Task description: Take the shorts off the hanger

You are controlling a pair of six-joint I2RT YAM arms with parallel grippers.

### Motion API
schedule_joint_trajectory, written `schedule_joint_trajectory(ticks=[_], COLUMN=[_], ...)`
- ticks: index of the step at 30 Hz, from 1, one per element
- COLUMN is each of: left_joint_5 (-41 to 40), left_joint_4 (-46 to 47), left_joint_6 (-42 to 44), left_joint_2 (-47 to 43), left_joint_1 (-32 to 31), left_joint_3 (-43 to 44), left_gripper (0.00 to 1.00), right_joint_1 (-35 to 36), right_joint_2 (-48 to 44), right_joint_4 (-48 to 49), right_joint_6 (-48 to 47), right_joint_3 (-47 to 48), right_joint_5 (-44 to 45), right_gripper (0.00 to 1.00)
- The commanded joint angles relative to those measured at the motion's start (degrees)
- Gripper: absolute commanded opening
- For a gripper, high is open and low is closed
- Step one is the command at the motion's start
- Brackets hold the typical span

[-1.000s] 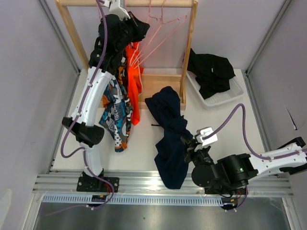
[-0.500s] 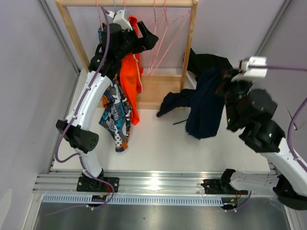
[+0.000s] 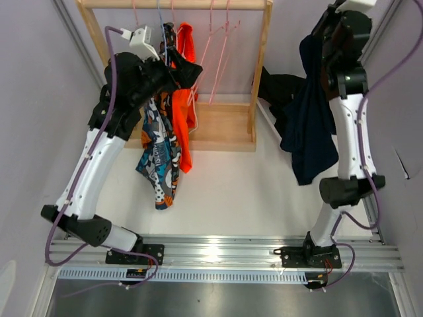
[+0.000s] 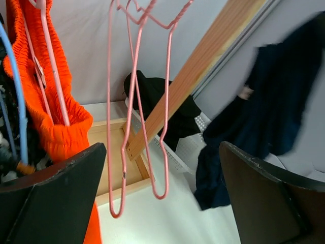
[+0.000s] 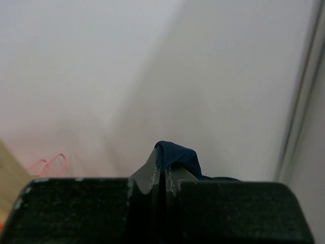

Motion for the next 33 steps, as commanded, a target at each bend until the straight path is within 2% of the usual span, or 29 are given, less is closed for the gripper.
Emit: schedule_joint_trajectory(ticks=[1,5,7,9,10,11,12,13,14,15,16,18,19,22,25,26,27,29,33], left_joint_5=[1.55,-1.7,-2.76,-3.98,-4.86,-4.78,-4.69,-3.74,-3.29,-2.77,-1.98,-0.66,0.92,2.77,2.87,2.78,2.6,1.64,0.32], left_joint_4=[0.41,-1.79,-3.19,-5.48,-5.92,-6.88,-7.15,-7.59,-8.64,-9.17,-9.7,-10.14,-9.88,-7.25,-5.75,-4.88,-4.87,-4.25,-4.16], left_joint_6=[3.03,6.37,7.6,8.13,8.22,8.22,8.05,7.96,7.78,7.69,7.61,7.17,6.91,6.2,5.85,5.85,5.93,5.76,5.76], left_joint_2=[-5.23,-7.43,-6.56,-4.54,-3.75,-2.87,-0.77,0.47,1.96,4.93,6.44,9.08,10.92,12.95,14.53,14.89,15.33,16.29,17.79], left_joint_1=[0.31,0.66,1.36,1.88,2.67,3.11,3.64,4.69,5.14,5.49,5.93,6.37,6.72,6.81,6.98,6.99,6.99,7.07,7.07], left_joint_3=[-1.38,0.99,5.45,9.25,11.69,13.98,15.31,18.02,20.92,22.43,25.05,28.32,29.11,29.3,29.56,29.82,29.82,30.09,30.0], left_gripper=[0.99,0.99,0.99,0.99,0.99,0.99,0.99,0.99,0.99,0.99,0.99,0.99,0.99,0.98,0.84,0.71,0.68,0.68,0.7], right_joint_1=[-2.5,-3.03,-3.12,-3.47,-3.73,-3.82,-4.0,-4.0,-4.0,-4.0,-4.0,-4.0,-4.0,-3.83,-2.6,-2.33,-1.98,-1.28,0.04], right_joint_2=[4.68,6.98,7.94,9.86,10.66,11.54,12.33,11.82,10.16,7.97,2.2,-3.8,-9.92,-19.53,-36.29,-39.57,-42.56,-50.71,-60.4], right_joint_4=[3.74,11.29,15.68,16.15,13.19,10.29,7.91,5.1,6.12,7.96,12.5,17.7,18.25,20.63,20.55,19.33,19.05,15.46,6.95], right_joint_6=[7.01,8.17,8.69,9.66,10.88,11.59,12.12,12.56,13.61,14.06,14.76,16.6,17.48,20.12,20.83,21.09,21.0,20.74,19.95], right_joint_3=[2.03,-8.68,-15.63,-19.23,-19.34,-18.9,-18.9,-21.68,-25.36,-30.1,-39.98,-49.0,-56.44,-66.41,-79.76,-81.81,-83.57,-85.86,-87.98], right_joint_5=[-8.01,-8.72,-8.46,-9.85,-11.17,-11.79,-12.49,-12.06,-11.1,-10.31,-9.17,-8.2,-7.93,-7.75,-7.58,-7.05,-7.4,-6.88,-6.09], right_gripper=[0.0,0.0,0.0,0.0,0.01,0.14,0.62,0.87,0.99,0.99,0.99,0.99,1.0,0.99,0.99,1.0,0.99,0.99,0.99])
